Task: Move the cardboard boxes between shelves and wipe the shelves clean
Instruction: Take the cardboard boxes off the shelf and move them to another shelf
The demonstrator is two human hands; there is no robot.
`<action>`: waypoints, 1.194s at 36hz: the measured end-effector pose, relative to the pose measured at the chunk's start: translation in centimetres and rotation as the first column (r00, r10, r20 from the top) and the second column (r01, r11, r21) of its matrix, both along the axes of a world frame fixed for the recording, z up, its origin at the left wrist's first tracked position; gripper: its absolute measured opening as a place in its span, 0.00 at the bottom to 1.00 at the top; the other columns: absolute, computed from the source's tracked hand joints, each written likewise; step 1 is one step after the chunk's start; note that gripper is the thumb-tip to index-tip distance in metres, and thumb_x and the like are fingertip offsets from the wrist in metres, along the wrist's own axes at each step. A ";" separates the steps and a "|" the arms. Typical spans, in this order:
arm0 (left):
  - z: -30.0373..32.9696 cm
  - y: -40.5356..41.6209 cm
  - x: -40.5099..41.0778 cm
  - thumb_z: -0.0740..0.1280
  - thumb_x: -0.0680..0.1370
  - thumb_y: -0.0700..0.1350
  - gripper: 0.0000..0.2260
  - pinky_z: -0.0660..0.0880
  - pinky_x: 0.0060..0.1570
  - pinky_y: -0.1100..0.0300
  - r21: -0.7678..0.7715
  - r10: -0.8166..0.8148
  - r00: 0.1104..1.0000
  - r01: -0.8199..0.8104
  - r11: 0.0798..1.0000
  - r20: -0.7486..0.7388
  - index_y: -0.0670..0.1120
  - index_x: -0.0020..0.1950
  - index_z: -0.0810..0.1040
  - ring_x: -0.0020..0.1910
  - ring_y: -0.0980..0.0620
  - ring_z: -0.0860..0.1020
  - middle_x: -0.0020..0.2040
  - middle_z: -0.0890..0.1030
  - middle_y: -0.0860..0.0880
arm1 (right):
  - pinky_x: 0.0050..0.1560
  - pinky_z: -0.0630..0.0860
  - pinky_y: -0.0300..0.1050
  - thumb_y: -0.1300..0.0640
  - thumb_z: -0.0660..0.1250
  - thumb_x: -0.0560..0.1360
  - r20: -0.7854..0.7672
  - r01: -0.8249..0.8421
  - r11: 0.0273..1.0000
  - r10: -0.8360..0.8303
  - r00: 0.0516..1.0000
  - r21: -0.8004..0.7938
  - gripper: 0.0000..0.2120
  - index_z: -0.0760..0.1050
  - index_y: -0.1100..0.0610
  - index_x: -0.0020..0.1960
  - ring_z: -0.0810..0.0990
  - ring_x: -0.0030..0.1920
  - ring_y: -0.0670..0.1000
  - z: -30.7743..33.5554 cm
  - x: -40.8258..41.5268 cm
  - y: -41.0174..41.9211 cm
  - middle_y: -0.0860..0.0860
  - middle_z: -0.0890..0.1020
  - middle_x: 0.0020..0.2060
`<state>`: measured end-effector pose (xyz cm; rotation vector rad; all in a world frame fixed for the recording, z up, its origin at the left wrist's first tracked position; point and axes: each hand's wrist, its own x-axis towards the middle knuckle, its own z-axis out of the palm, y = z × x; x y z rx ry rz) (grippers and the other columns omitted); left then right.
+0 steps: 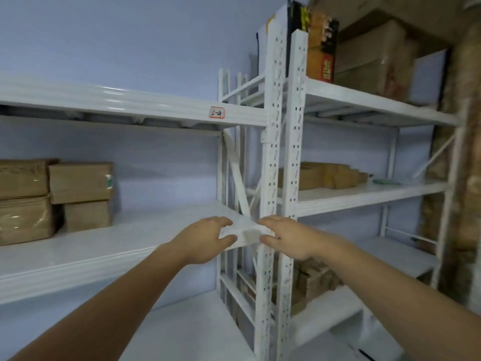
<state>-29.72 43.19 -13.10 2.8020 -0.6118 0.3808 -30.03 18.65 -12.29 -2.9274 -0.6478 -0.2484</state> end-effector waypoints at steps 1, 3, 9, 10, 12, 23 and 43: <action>-0.3 -2.0 -0.6 0.60 0.84 0.59 0.24 0.66 0.69 0.56 -0.001 -0.018 1.000 0.018 1.000 -0.005 0.52 0.78 0.67 0.72 0.49 0.71 0.76 0.71 0.51 | 0.76 0.57 0.44 0.44 0.56 0.85 -0.010 0.022 1.000 -0.022 1.000 0.004 0.29 0.57 0.54 0.82 0.62 0.78 0.52 -0.3 -1.1 -2.2 0.52 0.62 0.79; -0.8 -6.1 -1.6 0.60 0.83 0.60 0.25 0.67 0.69 0.56 -0.018 -0.055 0.998 0.054 0.998 -0.026 0.52 0.78 0.68 0.72 0.49 0.71 0.76 0.71 0.51 | 0.77 0.56 0.45 0.42 0.55 0.85 -0.035 0.069 0.998 -0.069 0.997 0.008 0.30 0.55 0.53 0.82 0.60 0.79 0.52 -0.9 -3.3 -6.5 0.52 0.61 0.80; -1.5 -18.0 -4.2 0.60 0.84 0.59 0.25 0.66 0.69 0.58 -0.001 -0.158 0.987 0.158 0.987 -0.032 0.51 0.79 0.67 0.73 0.50 0.70 0.77 0.70 0.50 | 0.78 0.58 0.47 0.41 0.55 0.85 -0.061 0.176 0.984 -0.176 0.983 0.001 0.30 0.56 0.52 0.82 0.61 0.78 0.52 -2.3 -9.2 -17.0 0.52 0.61 0.80; -1.6 -19.7 -4.5 0.61 0.84 0.59 0.25 0.66 0.67 0.59 -0.012 -0.177 0.983 0.177 0.984 -0.038 0.51 0.79 0.67 0.73 0.50 0.70 0.77 0.70 0.50 | 0.78 0.58 0.48 0.41 0.55 0.85 -0.063 0.190 0.982 -0.189 0.980 0.004 0.30 0.56 0.53 0.82 0.61 0.78 0.53 -2.5 -9.9 -18.5 0.52 0.62 0.80; -2.0 -22.8 -5.0 0.61 0.84 0.58 0.25 0.65 0.69 0.59 -0.021 -0.211 0.976 0.210 0.977 -0.056 0.51 0.79 0.67 0.74 0.50 0.69 0.78 0.69 0.50 | 0.78 0.59 0.49 0.40 0.56 0.84 -0.073 0.218 0.976 -0.217 0.974 0.016 0.31 0.57 0.52 0.82 0.61 0.78 0.52 -3.1 -10.6 -21.4 0.52 0.62 0.80; -2.0 -33.2 -3.0 0.59 0.84 0.60 0.26 0.63 0.74 0.54 0.027 -0.282 0.959 0.282 0.959 -0.030 0.51 0.80 0.65 0.76 0.50 0.66 0.79 0.67 0.52 | 0.77 0.60 0.47 0.39 0.57 0.83 -0.032 0.242 0.969 -0.241 0.970 0.055 0.31 0.57 0.50 0.82 0.63 0.78 0.51 -3.7 -9.3 -30.7 0.51 0.63 0.80; 2.0 -36.1 16.6 0.61 0.84 0.59 0.24 0.65 0.71 0.56 0.028 -0.124 0.990 0.122 0.992 0.072 0.51 0.78 0.68 0.73 0.51 0.70 0.76 0.71 0.52 | 0.78 0.59 0.47 0.44 0.58 0.84 0.017 0.116 0.985 -0.119 0.993 0.130 0.28 0.58 0.50 0.82 0.62 0.78 0.50 0.2 13.9 -36.3 0.49 0.62 0.80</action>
